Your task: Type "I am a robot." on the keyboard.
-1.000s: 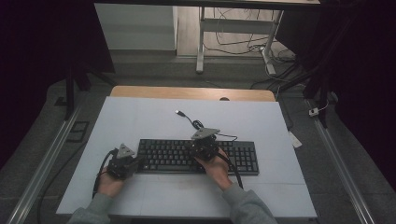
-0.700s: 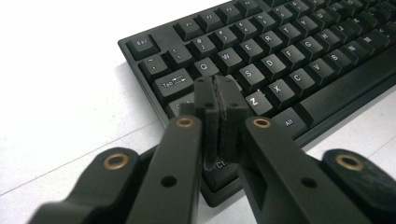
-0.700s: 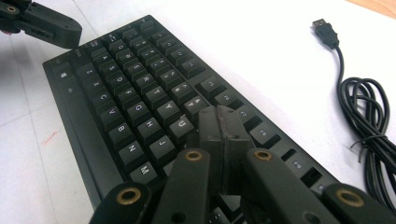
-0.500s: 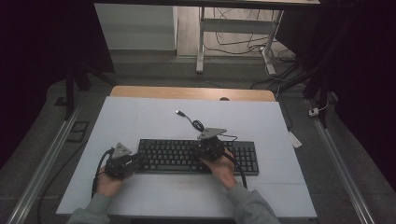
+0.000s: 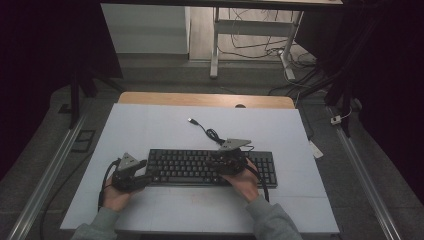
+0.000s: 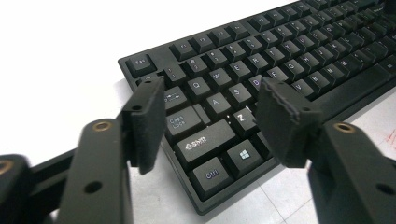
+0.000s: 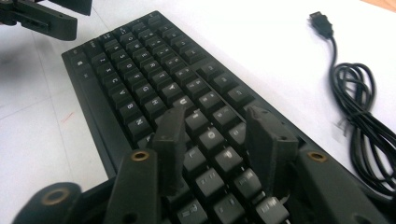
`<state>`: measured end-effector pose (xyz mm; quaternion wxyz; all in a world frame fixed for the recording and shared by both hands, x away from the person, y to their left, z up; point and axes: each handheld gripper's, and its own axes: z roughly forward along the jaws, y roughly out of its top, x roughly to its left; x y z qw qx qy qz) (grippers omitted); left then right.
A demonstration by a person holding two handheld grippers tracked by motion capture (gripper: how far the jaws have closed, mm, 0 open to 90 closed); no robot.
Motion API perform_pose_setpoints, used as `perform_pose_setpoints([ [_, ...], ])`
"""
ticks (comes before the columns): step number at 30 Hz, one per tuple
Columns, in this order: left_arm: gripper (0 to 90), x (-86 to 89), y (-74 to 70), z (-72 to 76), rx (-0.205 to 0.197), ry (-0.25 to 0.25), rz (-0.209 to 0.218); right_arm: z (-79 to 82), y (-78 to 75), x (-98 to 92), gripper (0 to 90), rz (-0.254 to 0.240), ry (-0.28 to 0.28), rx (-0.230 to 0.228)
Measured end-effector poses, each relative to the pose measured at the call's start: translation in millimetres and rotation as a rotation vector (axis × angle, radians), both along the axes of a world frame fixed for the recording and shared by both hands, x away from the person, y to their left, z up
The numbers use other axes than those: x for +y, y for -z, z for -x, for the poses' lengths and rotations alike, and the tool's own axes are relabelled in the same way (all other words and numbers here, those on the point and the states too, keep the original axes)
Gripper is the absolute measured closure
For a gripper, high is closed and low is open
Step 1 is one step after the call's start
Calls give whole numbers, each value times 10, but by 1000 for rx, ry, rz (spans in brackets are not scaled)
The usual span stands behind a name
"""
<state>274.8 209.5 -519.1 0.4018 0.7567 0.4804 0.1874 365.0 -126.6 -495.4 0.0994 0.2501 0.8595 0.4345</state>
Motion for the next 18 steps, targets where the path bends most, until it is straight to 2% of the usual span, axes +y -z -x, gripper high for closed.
perform_pose_setpoints([
  [6, 352, -4, -13, -1, 13, 1, 6, 73, -19, -230, 527, -3, 27, 2],
  [11, 284, 3, -42, 1, 7, 4, 18, 159, -10, -448, 503, -5, 42, -3],
  [13, 240, 12, -51, -1, 9, 13, 27, 228, -4, -593, 488, -1, 59, -9],
  [18, 211, 19, -76, -3, 5, 37, 41, 294, 12, -764, 480, -12, 80, -10],
])
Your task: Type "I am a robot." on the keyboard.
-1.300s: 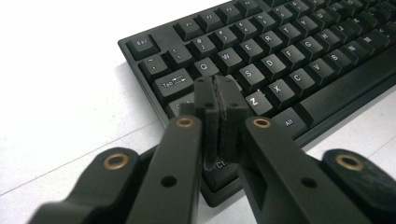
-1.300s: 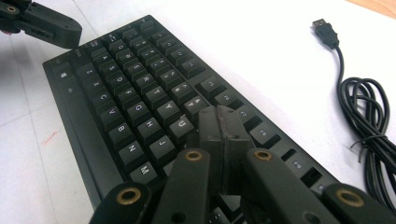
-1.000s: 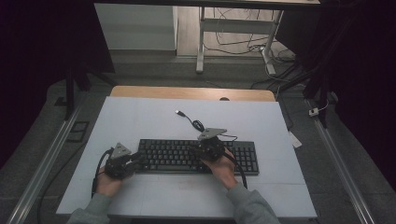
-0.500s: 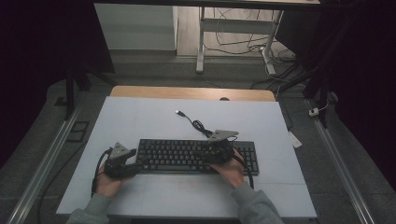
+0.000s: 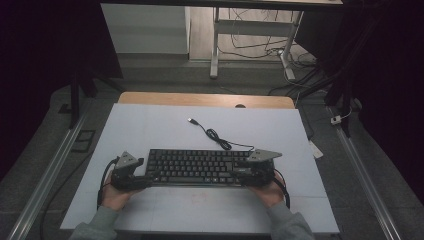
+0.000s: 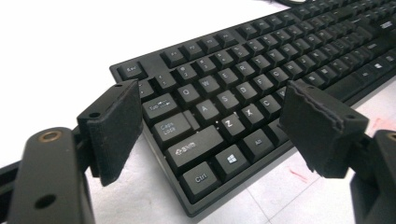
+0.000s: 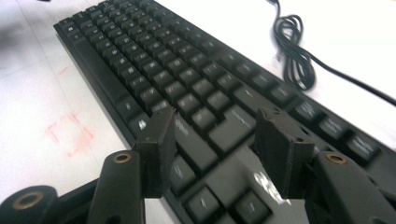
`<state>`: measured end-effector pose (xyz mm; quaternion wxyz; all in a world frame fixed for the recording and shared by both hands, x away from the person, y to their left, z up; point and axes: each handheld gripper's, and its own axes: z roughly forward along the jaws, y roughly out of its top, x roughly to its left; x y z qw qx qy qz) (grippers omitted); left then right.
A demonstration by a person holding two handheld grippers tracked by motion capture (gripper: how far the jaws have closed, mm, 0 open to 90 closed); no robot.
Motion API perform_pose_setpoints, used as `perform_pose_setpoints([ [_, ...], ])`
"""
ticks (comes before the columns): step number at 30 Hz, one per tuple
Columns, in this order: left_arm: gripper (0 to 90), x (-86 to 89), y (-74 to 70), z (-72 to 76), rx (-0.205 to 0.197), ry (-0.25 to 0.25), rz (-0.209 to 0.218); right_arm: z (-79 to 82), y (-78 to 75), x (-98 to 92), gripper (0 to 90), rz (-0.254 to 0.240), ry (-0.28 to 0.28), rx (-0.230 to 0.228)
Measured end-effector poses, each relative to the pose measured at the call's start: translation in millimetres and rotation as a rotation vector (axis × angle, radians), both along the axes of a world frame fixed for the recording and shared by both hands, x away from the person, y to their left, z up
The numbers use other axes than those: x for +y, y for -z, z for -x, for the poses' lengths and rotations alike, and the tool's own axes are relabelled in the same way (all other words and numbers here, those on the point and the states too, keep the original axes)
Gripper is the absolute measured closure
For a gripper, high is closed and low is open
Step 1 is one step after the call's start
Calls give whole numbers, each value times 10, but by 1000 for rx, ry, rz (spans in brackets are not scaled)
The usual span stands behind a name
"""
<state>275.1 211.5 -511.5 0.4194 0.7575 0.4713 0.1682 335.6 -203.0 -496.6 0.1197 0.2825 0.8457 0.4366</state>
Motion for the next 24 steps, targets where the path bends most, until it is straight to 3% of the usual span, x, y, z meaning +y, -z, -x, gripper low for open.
perform_pose_setpoints([
  [5, 199, -13, -31, -6, -6, 36, 12, 49, -6, -107, 478, 0, 10, -7],
  [15, 226, -66, -122, -4, -15, 112, 17, 53, 25, -129, 479, 6, 11, -3],
  [23, 394, -258, -247, -24, -14, 207, -29, 98, 27, -191, 478, 3, 26, -5],
  [24, 465, -284, -256, -35, -15, 217, -32, 108, 27, -220, 479, -4, 26, -3],
])
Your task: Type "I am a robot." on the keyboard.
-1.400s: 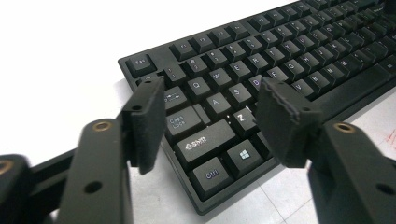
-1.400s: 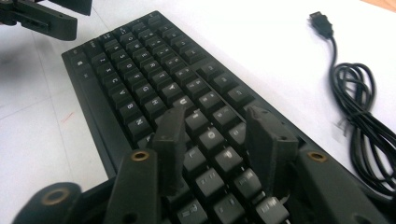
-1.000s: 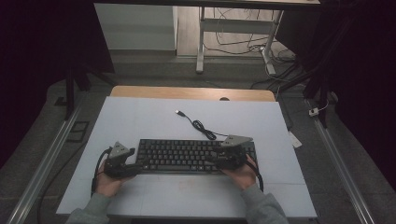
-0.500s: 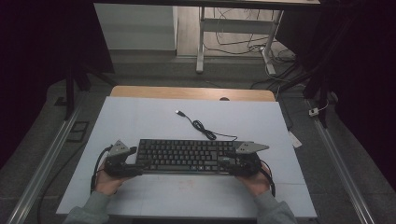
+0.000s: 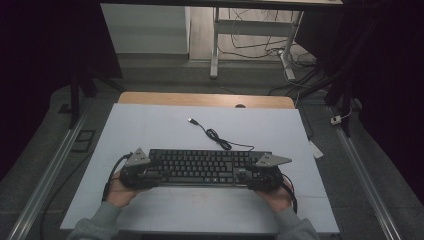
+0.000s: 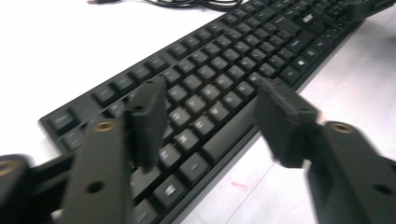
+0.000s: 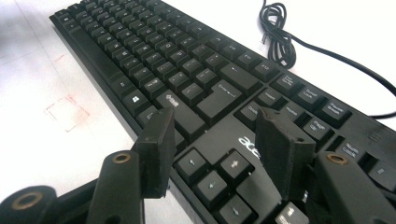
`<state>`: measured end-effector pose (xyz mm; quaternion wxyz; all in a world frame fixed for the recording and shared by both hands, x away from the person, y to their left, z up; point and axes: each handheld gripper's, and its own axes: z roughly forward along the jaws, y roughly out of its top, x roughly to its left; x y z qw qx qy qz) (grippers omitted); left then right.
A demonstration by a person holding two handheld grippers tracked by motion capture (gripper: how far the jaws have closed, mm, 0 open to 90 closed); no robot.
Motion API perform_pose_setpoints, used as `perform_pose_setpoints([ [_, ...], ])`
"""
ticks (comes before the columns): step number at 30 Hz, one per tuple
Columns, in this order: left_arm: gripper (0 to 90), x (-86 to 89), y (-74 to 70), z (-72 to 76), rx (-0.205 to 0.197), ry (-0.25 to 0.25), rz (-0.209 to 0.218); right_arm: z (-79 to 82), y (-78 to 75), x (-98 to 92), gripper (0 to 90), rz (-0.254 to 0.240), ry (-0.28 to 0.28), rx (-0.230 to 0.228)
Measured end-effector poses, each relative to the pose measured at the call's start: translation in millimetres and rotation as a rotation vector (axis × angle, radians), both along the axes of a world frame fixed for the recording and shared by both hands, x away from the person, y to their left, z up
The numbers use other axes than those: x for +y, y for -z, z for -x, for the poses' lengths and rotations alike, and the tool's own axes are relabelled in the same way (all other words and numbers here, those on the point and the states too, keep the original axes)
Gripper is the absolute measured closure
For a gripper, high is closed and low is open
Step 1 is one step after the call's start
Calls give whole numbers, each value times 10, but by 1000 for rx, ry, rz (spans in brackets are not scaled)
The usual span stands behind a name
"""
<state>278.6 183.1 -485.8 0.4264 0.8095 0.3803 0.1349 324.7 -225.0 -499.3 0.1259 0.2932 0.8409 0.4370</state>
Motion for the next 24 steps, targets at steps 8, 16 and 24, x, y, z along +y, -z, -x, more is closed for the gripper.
perform_pose_setpoints([
  [8, 766, -243, -97, -140, 12, 91, -27, 16, 1, -80, 479, -2, 14, -3],
  [16, 889, -429, 1, -159, 52, 164, -61, 7, 11, -87, 479, 2, 13, -4],
  [24, 889, -492, 159, -188, 90, 158, -93, 0, 31, -50, 481, 14, 6, -4],
])
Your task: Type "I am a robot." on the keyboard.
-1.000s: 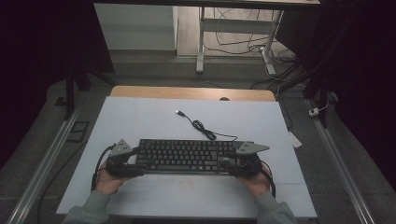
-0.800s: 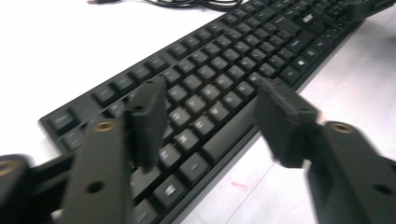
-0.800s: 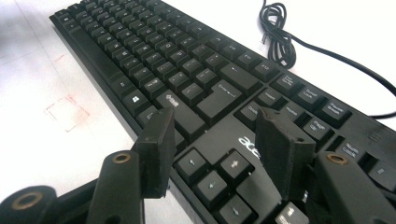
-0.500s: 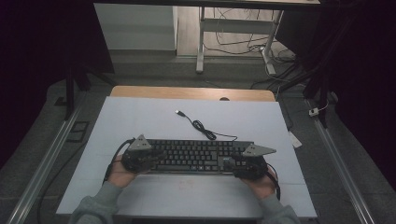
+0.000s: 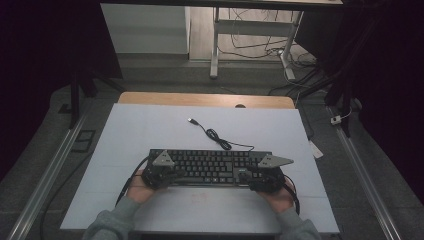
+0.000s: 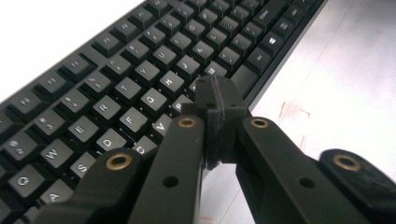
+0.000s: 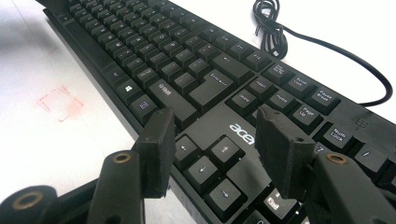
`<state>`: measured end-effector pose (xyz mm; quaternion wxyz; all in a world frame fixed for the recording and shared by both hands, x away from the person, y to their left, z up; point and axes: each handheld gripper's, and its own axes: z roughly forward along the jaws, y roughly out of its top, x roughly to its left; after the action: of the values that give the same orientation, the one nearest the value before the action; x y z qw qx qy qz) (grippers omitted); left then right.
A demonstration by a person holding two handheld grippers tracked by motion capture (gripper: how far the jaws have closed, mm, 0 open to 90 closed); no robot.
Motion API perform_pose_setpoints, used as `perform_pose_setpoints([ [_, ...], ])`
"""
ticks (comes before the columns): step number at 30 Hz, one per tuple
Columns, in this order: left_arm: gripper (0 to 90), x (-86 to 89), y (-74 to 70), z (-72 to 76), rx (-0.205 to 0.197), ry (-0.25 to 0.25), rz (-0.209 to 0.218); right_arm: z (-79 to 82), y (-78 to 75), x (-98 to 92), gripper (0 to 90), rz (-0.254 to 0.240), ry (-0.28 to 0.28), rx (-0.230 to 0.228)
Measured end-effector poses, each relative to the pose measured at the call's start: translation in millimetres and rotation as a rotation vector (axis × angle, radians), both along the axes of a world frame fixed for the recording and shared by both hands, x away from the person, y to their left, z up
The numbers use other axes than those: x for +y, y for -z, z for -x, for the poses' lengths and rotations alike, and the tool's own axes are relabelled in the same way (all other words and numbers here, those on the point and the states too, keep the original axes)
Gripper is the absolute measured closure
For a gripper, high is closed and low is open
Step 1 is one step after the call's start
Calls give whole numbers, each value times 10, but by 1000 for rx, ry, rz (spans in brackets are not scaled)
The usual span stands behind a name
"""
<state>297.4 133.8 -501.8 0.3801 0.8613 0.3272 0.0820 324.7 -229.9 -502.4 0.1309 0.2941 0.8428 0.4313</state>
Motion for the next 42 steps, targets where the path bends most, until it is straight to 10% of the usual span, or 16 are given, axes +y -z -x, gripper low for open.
perform_pose_setpoints([
  [25, 889, -124, 179, -25, 12, -11, -75, -14, 16, 21, 478, 11, -8, 6],
  [31, 887, -33, 59, 0, -24, -42, 12, -17, 14, 26, 478, 7, -11, 5],
  [42, 408, 116, -59, 56, -52, -153, 69, -24, 18, 30, 476, 7, -13, 2],
])
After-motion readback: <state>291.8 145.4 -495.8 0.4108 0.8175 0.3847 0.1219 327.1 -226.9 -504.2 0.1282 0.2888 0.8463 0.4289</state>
